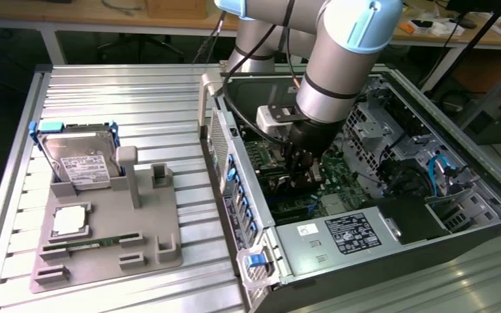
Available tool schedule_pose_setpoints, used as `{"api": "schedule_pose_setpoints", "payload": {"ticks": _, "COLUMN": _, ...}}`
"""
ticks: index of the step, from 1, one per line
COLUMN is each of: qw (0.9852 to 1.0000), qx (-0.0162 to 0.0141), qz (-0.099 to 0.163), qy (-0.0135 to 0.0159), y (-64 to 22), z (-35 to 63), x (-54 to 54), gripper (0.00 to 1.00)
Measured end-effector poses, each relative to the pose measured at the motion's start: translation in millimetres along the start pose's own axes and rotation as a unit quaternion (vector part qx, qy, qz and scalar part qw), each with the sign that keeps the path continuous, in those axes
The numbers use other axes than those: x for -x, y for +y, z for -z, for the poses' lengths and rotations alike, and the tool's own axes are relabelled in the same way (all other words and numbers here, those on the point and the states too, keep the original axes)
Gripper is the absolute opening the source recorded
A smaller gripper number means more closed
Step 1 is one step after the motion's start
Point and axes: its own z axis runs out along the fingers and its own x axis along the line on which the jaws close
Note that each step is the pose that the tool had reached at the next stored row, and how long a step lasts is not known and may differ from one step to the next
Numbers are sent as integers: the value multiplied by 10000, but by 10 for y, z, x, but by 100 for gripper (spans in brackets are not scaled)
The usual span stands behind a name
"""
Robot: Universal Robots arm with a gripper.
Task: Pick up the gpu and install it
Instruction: 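Insert the gpu into the slot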
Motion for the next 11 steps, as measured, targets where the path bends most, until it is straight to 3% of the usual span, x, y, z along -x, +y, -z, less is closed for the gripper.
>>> {"api": "schedule_pose_setpoints", "payload": {"ticks": 11, "qw": 10000, "qx": -1, "qz": 0, "qy": 1, "y": 0, "z": -37, "x": 1, "gripper": 27}}
